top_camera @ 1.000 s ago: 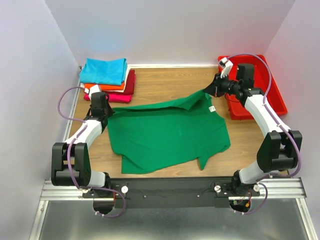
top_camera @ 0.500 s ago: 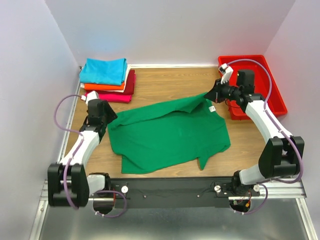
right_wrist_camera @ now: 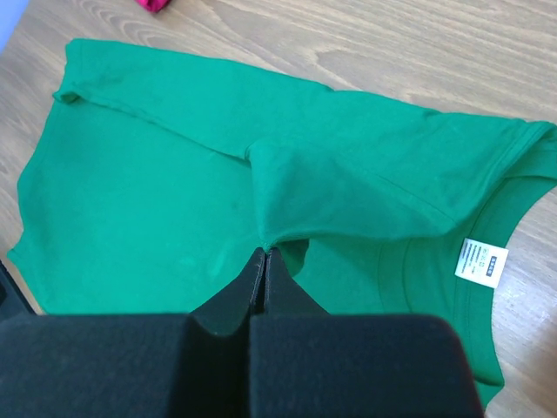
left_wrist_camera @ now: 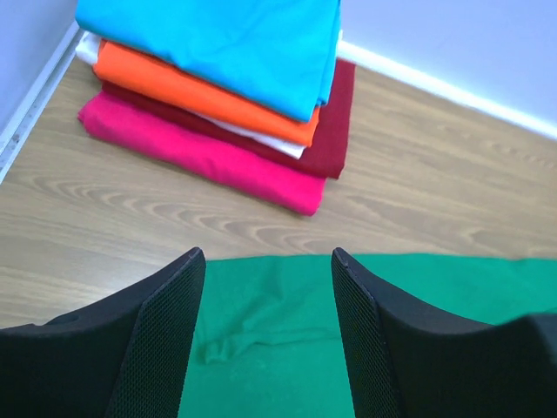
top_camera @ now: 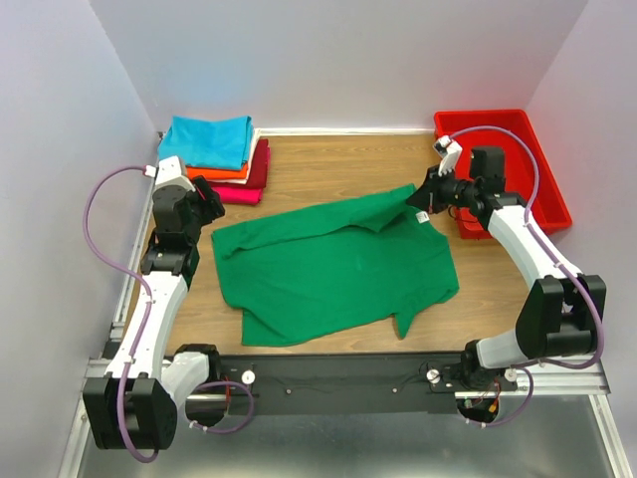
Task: Fold and stack the t-shirts
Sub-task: Fold the tshirt
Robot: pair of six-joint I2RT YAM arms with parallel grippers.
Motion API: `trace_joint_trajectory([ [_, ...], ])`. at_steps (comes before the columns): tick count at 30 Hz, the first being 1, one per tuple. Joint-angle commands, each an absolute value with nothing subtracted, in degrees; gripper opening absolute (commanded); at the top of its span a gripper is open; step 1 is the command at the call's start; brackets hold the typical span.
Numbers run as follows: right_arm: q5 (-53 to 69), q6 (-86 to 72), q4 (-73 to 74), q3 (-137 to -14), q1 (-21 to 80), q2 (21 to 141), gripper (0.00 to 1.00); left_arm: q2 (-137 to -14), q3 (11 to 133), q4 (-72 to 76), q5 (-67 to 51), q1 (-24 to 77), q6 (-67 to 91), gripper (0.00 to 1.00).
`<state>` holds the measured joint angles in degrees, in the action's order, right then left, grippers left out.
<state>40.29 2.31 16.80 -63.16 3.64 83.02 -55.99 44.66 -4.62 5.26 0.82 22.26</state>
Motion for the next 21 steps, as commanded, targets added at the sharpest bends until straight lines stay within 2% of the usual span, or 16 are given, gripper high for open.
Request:
trace_joint_trajectory([
  [1,42.27,3.69,19.25,-62.75,3.34,81.65,0.0,-56.52,45.97,-6.68,2.38,0.53,17.93,0.67],
  [21,42.01,8.7,27.42,-60.91,3.69,77.52,0.0,-54.58,42.98,-6.42,0.88,0.53,13.09,0.66],
])
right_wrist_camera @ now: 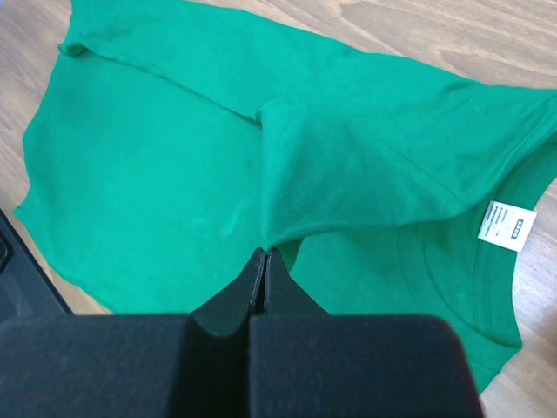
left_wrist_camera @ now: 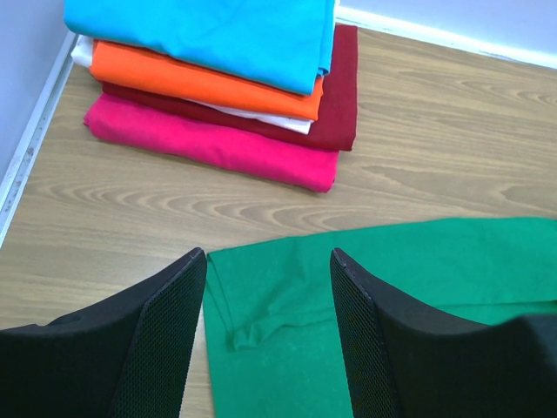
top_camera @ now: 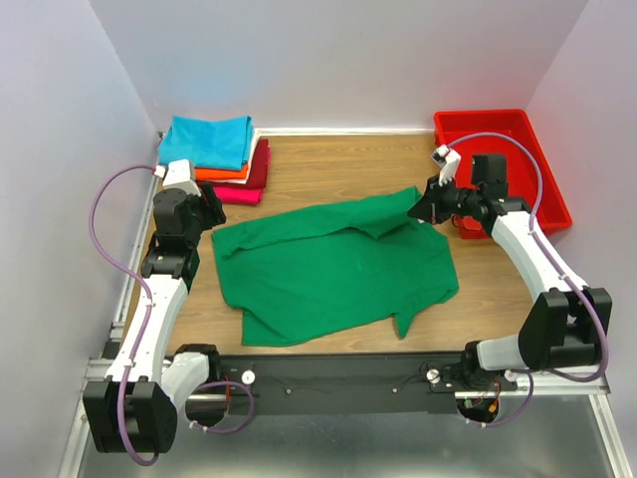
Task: Fold and stack the t-shirts
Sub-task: Fold the tshirt
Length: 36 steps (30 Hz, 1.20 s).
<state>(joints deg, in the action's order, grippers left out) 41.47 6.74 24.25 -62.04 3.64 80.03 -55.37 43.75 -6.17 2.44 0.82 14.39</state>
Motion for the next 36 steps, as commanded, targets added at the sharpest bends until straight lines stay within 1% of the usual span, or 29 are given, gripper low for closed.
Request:
trace_joint_trajectory([
  [1,41.84,9.05,27.68,-60.73,3.78,77.0,0.0,-54.58,42.89,-6.15,0.79,0.53,13.01,0.66],
  [7,41.05,12.12,30.67,-57.93,4.04,77.25,0.01,-55.11,42.71,-5.8,0.35,0.53,12.66,0.66],
  [8,40.61,13.78,31.37,-57.31,4.22,77.69,0.03,-55.11,42.71,-5.8,0.35,0.53,12.57,0.66],
  [9,38.95,14.58,32.51,-56.61,4.22,77.87,0.08,-55.11,42.8,-5.71,0.35,0.53,12.57,0.66],
  [10,37.46,15.46,33.04,-55.64,4.13,77.78,0.32,-55.19,42.72,-5.8,0.26,0.53,12.48,0.66],
  [11,33.53,17.21,33.74,-55.46,4.22,77.35,0.45,-55.11,42.8,-5.8,0.26,0.53,12.57,0.66],
  [13,29.9,18.71,33.84,-56.5,4.13,76.38,0.64,-54.85,42.72,-5.45,0.35,0.53,12.48,0.66],
  [14,28.84,20.11,33.92,-57.38,4.13,75.94,0.67,-54.76,42.71,-5.36,0.26,0.53,12.48,0.66],
  [16,28.65,22.14,34.36,-59.58,4.22,75.76,0.68,-54.67,42.8,-5.19,0.35,0.53,12.31,0.66],
  [17,29.52,25.19,35.06,-61.68,4.39,76.11,0.7,-54.58,42.89,-5.19,0.26,0.53,12.22,0.66],
  [19,33.12,29.33,38.39,-63.62,6.23,79.18,0.69,-54.49,42.89,-5.27,0.26,0.53,12.04,0.66],
  [20,33.83,33.36,41.02,-64.85,7.55,80.67,0.66,-54.41,42.98,-5.1,0.35,0.53,12.04,0.66],
  [21,33.58,33.75,41.04,-64.95,9.3,81.73,0.64,-54.4,42.89,-5.1,0.35,0.53,11.95,0.66],
  [22,30.88,33.92,40.78,-65.04,13.58,84.17,0.59,-54.4,42.89,-4.92,0.35,0.53,11.95,0.66],
  [25,25.15,31.3,38.07,-65.56,20.54,87.88,0.49,-54.23,42.98,-4.83,0.26,0.53,11.87,0.66],
  [27,21.38,29.19,35.69,-67.05,22.93,91.66,0.46,-54.14,42.98,-4.75,0.35,0.53,11.87,0.66],
  [28,20.4,27.79,34.81,-67.67,24.68,94.11,0.45,-54.23,42.89,-4.75,-1.48,0.53,11.87,0.66],
  [32,14.34,25.5,34.11,-71.01,29.17,101.14,0.46,-54.05,42.98,-4.66,-1.85,0.53,11.87,0.66],
  [36,11.52,23.73,33.05,-73.65,30.32,105.81,0.46,-53.79,42.89,-4.57,-1.93,0.53,11.87,0.66],
])
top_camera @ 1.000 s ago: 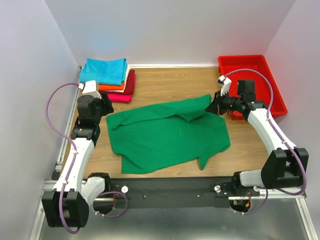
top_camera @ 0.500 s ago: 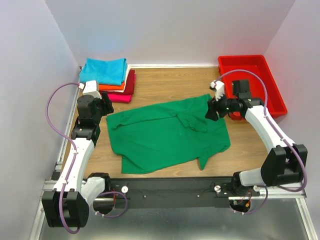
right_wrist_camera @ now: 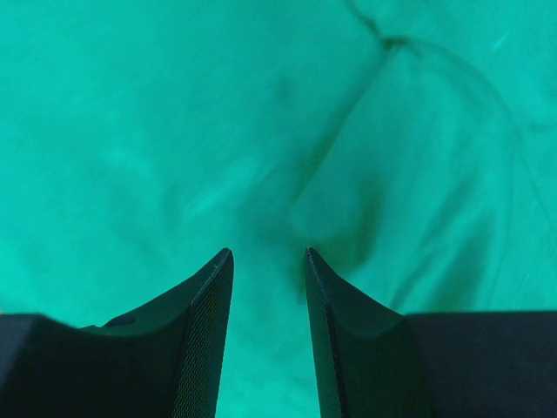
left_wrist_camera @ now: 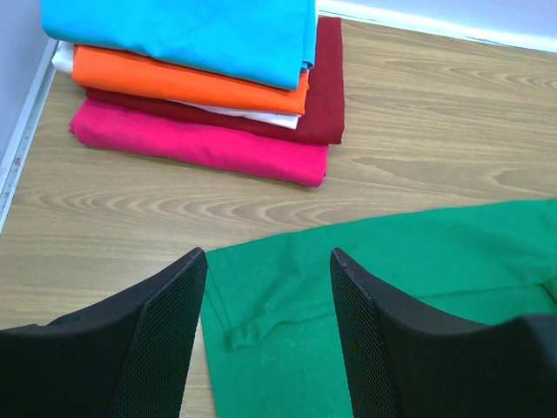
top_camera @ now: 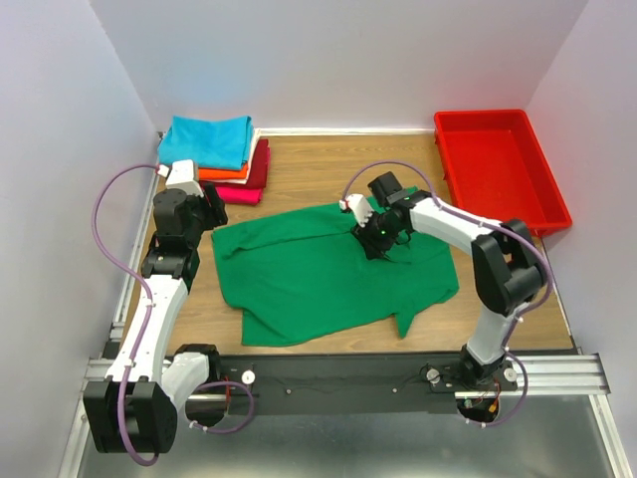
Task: Fold and stack the t-shirts
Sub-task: Fold the tshirt
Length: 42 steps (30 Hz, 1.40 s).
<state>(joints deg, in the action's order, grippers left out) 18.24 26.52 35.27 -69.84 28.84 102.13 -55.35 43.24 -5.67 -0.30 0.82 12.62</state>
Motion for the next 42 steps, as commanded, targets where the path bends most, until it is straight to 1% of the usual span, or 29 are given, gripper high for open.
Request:
trace_joint_trajectory([
  [1,10.9,23.56,32.96,-74.0,30.41,106.43,0.46,-53.7,42.98,-4.48,-1.93,0.53,11.87,0.66],
  [10,8.88,22.59,32.87,-77.61,31.2,111.7,0.47,-53.7,42.89,-4.22,-2.46,0.53,11.87,0.66],
  [15,8.09,22.41,32.87,-77.61,31.55,113.2,0.46,-53.61,42.89,-4.13,-2.64,0.53,11.87,0.66],
  [16,7.91,22.41,32.87,-77.61,31.55,113.12,0.42,-53.61,42.89,-4.13,-2.72,0.53,11.87,0.66],
  [17,7.65,22.33,32.87,-77.69,31.55,112.94,0.3,-53.7,42.8,-4.22,-2.72,0.53,11.87,0.66],
  [18,7.47,22.32,32.96,-77.78,31.55,112.33,0.26,-53.7,42.89,-4.13,-2.72,0.53,11.87,0.66],
  [19,7.3,22.32,32.96,-78.13,31.55,111.89,0.24,-53.7,42.8,-4.13,-2.72,0.53,11.87,0.66],
  [23,7.29,22.5,33.05,-79.27,31.55,109.69,0.24,-53.7,42.8,-4.04,-2.9,0.53,11.78,0.66],
  [24,7.47,22.33,33.22,-79.54,31.55,109.34,0.22,-53.7,42.8,-4.04,-2.9,0.53,11.86,0.66],
  [25,7.91,22.32,33.4,-79.8,31.55,108.9,0.17,-53.7,42.8,-4.13,-2.81,0.53,11.87,0.66],
  [26,8.17,22.24,33.66,-80.24,31.55,108.81,0.16,-53.7,42.8,-4.04,-2.81,0.53,11.87,0.66],
  [33,11.24,21.97,35.86,-82.0,31.82,108.9,0.17,-53.79,42.8,-4.04,-2.9,0.53,11.87,0.66],
  [34,11.25,22.06,36.03,-82.09,31.9,109.07,0.19,-53.79,42.8,-4.04,-2.9,0.53,11.87,0.66],
  [35,11.08,22.06,36.21,-82.09,31.9,109.42,0.25,-53.79,42.8,-4.04,-2.81,0.53,11.87,0.66],
  [40,10.98,22.15,36.47,-81.74,31.9,110.3,0.33,-53.79,42.8,-4.04,-2.9,0.53,11.87,0.66],
  [42,11.07,22.06,36.56,-81.65,31.9,110.48,0.35,-53.79,42.8,-4.13,-2.9,0.53,11.87,0.66],
])
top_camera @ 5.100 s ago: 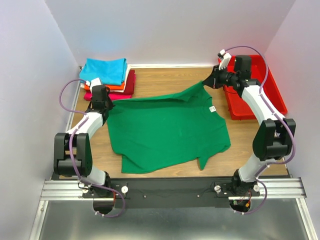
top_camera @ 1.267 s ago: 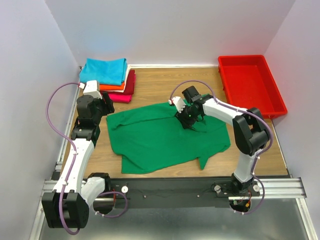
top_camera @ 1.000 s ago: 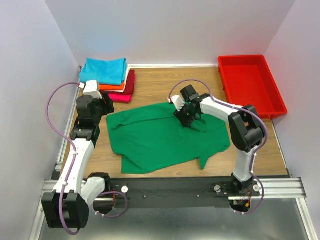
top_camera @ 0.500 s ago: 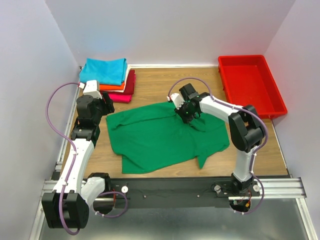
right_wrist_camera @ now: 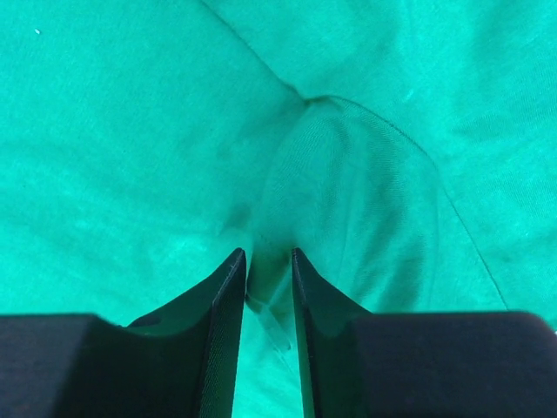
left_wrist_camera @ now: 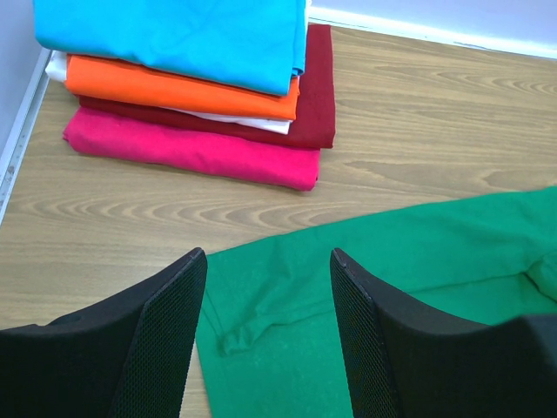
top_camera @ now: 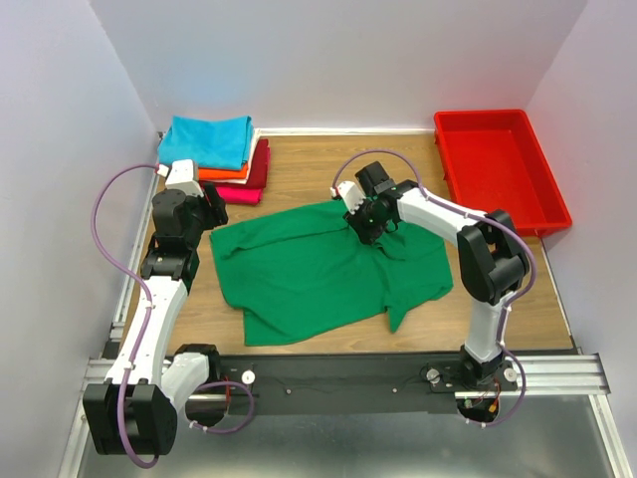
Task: Fold and stack the t-shirts
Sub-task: Fold the tshirt
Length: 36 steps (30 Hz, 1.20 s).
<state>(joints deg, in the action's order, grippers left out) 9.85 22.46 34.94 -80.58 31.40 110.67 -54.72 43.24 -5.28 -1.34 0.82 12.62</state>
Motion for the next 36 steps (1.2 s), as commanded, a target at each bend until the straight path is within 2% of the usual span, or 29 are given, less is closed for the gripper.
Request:
trace_joint_trajectory([
  [1,10.99,22.06,36.56,-81.65,31.9,110.57,0.35,-53.7,42.8,-4.04,-2.81,0.53,11.87,0.66],
  [3,10.99,21.97,36.74,-81.83,31.9,110.48,0.35,-53.7,42.8,-4.13,-2.81,0.53,11.87,0.66],
  [5,10.81,22.06,36.65,-81.91,31.9,110.3,0.3,-53.61,42.8,-4.04,-2.9,0.53,11.87,0.66],
  [7,10.81,21.97,36.83,-82.18,31.9,110.13,0.22,-53.7,42.8,-4.04,-2.99,0.53,11.87,0.66],
  [8,11.16,21.89,36.91,-82.35,31.82,109.78,0.12,-53.79,42.8,-4.04,-3.08,0.53,11.87,0.66],
  [9,11.25,21.54,36.91,-82.53,31.9,109.6,0.06,-53.7,42.8,-4.04,-2.99,0.53,11.87,0.66],
  [11,12.65,21.18,37.18,-83.58,31.9,109.25,0.03,-53.7,42.89,-4.04,-2.99,0.53,11.87,0.66],
  [17,21.17,20.39,39.55,-86.48,31.9,108.98,0.01,-53.79,42.8,-4.13,-2.9,0.53,11.87,0.66],
  [20,24.52,20.83,41.04,-86.57,31.9,109.6,0.05,-53.61,42.71,-4.04,-2.99,0.53,11.87,0.66],
  [22,25.4,21.97,42.27,-86.66,31.9,110.47,0.13,-53.7,42.71,-4.13,-2.9,0.53,11.87,0.66],
  [23,26.1,22.41,42.8,-86.57,31.9,110.65,0.22,-53.7,42.71,-4.04,-2.99,0.53,11.87,0.66],
  [26,27.33,24.51,45.08,-86.13,32.25,111.27,0.31,-53.79,42.71,-3.96,-2.99,0.53,11.95,0.66],
  [32,25.95,24.79,45.7,-88.41,32.34,110.13,0.41,-54.05,42.71,-4.04,-3.25,0.53,11.95,0.66],
  [36,19.79,24.35,45.62,-91.66,32.17,110.65,0.42,-53.88,42.71,-4.13,-3.08,0.53,11.95,0.66],
])
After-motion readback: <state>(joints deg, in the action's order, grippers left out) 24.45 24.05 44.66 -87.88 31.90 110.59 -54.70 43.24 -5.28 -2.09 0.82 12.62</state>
